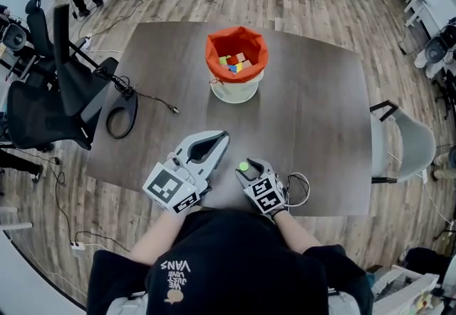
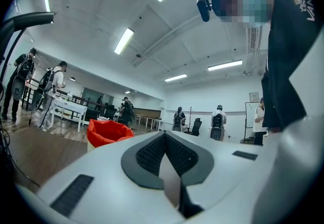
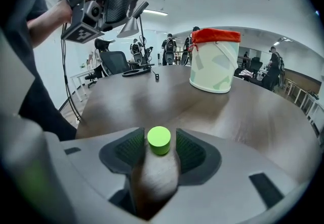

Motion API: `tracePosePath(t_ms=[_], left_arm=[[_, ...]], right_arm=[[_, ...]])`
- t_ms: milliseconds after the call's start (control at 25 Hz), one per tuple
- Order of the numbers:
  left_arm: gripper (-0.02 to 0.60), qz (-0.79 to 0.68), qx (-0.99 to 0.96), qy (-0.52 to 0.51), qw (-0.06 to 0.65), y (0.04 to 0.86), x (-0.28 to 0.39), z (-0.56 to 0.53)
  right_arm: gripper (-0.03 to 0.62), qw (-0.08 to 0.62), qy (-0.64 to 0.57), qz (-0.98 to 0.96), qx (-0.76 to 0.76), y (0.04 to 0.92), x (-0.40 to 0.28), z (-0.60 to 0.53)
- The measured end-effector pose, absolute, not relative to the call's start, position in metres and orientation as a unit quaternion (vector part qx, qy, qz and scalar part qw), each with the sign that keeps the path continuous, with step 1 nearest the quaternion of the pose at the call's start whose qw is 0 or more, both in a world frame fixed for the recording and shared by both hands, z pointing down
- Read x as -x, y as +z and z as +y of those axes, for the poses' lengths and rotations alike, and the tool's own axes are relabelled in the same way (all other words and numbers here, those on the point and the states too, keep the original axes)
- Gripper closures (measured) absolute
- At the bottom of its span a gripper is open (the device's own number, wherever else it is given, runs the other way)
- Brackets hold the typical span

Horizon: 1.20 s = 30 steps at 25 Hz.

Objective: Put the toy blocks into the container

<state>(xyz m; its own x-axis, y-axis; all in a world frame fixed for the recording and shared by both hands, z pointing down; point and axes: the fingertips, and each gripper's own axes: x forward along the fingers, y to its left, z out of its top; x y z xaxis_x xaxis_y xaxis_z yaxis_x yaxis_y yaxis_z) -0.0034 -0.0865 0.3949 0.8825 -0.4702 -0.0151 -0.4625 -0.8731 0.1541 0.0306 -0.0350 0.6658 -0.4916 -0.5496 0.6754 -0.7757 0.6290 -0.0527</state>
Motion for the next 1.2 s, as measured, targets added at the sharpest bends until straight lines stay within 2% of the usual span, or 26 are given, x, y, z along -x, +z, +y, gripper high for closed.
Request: tracePosePath(t_ms=[200, 240, 480, 1200], left_arm=[[0.571, -0.244, -0.967, -0.026, 0.072, 0.396, 0.005, -0.087], [0.571, -0.244, -0.967, -0.026, 0.072, 0.396, 0.005, -0.087], [0.571, -0.244, -0.967, -0.028, 0.072, 0.393, 0.007, -0.087], [0.571, -0.24, -0.968, -0.033, 0.071, 0.391, 0.005, -0.091]], right_arm=[[0.394, 0.355, 0.171, -0.838, -0.379, 0.676, -0.034, -0.032], [0.437, 0.357, 0.167, -0.837, -0.38, 0.675, -0.035, -0.032], [0.444, 0.341, 0.146, -0.847, -0.38, 0.657, -0.034, -0.035], [0.444, 0.199, 0.102, -0.865, -0.45, 0.527, -0.046, -0.066]])
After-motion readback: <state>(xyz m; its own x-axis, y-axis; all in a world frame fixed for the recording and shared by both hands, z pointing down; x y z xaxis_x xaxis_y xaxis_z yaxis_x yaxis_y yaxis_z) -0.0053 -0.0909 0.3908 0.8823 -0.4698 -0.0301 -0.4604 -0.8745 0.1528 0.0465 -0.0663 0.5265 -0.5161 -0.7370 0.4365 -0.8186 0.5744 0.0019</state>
